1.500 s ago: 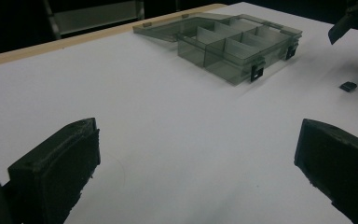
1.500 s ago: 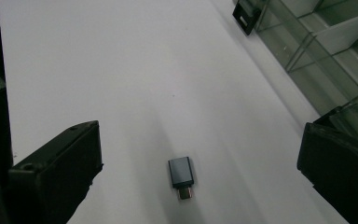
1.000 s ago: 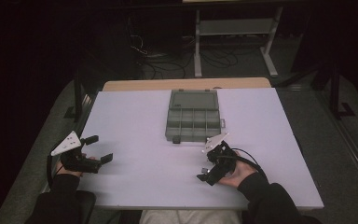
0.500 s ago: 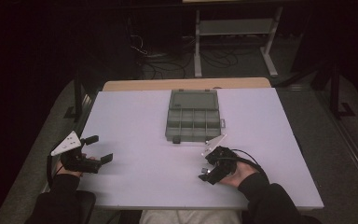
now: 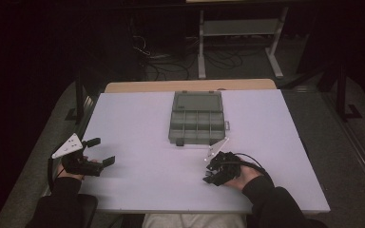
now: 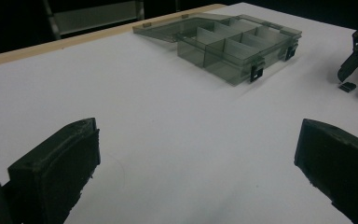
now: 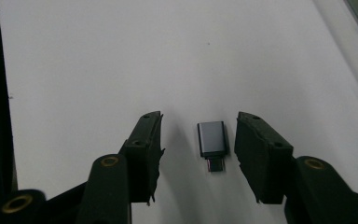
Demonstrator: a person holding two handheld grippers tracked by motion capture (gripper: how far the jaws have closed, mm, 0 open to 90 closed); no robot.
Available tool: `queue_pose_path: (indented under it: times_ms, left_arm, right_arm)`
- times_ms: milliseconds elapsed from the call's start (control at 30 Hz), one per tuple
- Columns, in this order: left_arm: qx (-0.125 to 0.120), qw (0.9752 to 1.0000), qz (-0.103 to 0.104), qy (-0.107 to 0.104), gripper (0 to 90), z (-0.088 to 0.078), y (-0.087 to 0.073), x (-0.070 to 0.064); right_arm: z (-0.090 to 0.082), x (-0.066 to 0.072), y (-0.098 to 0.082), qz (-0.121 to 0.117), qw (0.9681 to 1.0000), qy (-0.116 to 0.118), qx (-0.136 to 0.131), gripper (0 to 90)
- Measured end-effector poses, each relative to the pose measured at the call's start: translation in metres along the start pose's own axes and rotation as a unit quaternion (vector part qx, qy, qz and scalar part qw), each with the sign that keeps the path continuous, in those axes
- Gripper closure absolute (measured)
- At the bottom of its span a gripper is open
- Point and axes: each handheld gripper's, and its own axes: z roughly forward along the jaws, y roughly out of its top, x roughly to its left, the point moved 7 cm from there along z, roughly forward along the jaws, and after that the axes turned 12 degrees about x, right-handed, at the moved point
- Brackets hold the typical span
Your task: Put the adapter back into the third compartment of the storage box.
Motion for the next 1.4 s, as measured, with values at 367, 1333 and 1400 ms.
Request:
queue_pose_path:
  times_ms: [367,1333,1400]
  left_arm:
    - [0.001,1.0,0.0,-0.001,0.0,0.0003,-0.0001,0.0]
    - [0.001,1.0,0.001,-0.001,0.0,0.0002,-0.0002,-0.0001]
    - [0.001,1.0,0.001,-0.001,0.0,0.0003,-0.0002,-0.0002]
  right_arm:
    - [0.0012,-0.0018,0.0004,-0.003,0.9998,-0.022,0.002,71.1]
    - [-0.0046,-0.0039,0.0011,0.004,0.9999,-0.014,-0.001,74.8]
    - [-0.0073,-0.0043,0.0016,0.006,0.9999,-0.014,-0.004,74.8]
